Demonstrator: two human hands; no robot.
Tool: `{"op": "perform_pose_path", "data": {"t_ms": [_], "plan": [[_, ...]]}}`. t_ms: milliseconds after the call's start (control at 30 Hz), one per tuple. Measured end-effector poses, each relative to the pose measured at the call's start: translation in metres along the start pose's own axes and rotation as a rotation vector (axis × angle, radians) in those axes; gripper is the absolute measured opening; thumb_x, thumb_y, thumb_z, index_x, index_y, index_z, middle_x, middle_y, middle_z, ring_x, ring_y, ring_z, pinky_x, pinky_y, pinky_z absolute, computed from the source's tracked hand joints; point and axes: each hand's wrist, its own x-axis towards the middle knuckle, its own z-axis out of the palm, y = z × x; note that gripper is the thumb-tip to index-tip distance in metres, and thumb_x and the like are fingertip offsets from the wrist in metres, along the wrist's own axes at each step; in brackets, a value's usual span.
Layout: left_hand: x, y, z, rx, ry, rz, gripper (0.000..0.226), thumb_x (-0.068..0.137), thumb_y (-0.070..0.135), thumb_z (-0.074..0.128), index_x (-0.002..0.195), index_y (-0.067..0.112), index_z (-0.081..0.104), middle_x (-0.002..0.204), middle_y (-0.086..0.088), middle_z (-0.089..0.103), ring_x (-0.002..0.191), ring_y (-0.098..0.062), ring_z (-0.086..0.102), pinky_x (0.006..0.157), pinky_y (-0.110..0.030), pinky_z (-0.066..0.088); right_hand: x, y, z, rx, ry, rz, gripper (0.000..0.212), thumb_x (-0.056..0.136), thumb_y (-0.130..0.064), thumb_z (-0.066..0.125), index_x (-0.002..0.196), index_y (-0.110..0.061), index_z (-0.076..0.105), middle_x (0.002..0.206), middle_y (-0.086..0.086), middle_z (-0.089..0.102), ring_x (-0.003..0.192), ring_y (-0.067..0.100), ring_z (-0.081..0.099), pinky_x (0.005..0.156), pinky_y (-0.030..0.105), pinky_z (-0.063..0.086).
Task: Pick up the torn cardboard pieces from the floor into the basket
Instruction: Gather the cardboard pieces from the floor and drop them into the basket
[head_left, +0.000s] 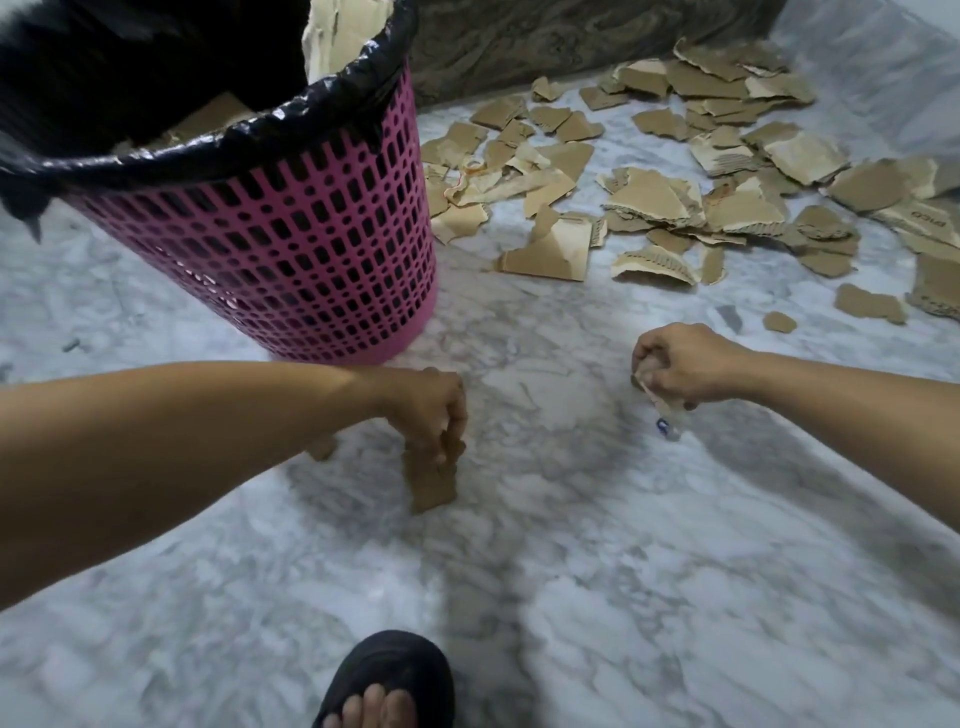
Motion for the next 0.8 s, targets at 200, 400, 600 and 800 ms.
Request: {"op": "perform_pose_path", "data": {"t_ms": [200,400,600,800], "plan": [[-0.016,-0.014,0.055,0.021,0.146,0.024,0.031,0.067,0.008,0.069,0.089,0.023,0.053,0.114,-0.001,0.042,0.096,-0.024,0.054,0.072,-0.036,0.053,-0.011,-0.011,-0.008,-0.007,0.028,-0.012,0.012,0.090,-0.010,0.060,0.085,-0.019,0.066,0.095,0.008,0.064,0.069,0.029,0.068,0.053,0.037,0.060],[-0.023,-0.016,0.072,0.044,0.237,0.016,0.031,0.073,-0.001,0.061,0.085,0.018,0.040,0.094,-0.003,0.051,0.082,-0.020,0.048,0.060,-0.031,0.037,-0.015,-0.018,-0.013,-0.060,0.032,-0.016,0.016,0.090,-0.009,0.059,0.083,-0.022,0.064,0.100,0.008,0.063,0.065,0.026,0.065,0.049,0.030,0.057],[-0.042,-0.041,0.036,-0.091,0.239,-0.199,0.026,0.073,0.007,0.075,0.095,0.012,0.061,0.097,-0.008,0.064,0.085,-0.025,0.062,0.061,-0.034,0.046,-0.016,-0.027,-0.013,-0.057,0.025,-0.020,0.017,0.088,-0.009,0.059,0.080,-0.024,0.064,0.097,0.007,0.063,0.071,0.032,0.069,0.053,0.038,0.061],[-0.045,-0.092,0.032,-0.329,0.472,-0.510,0.037,0.073,-0.007,0.066,0.109,-0.005,0.057,0.115,-0.018,0.051,0.102,-0.032,0.056,0.070,-0.040,0.059,-0.014,-0.032,-0.011,0.047,0.014,0.028,0.015,0.087,-0.007,0.058,0.085,-0.018,0.067,0.101,0.009,0.061,0.081,0.027,0.065,0.056,0.039,0.062]]}}
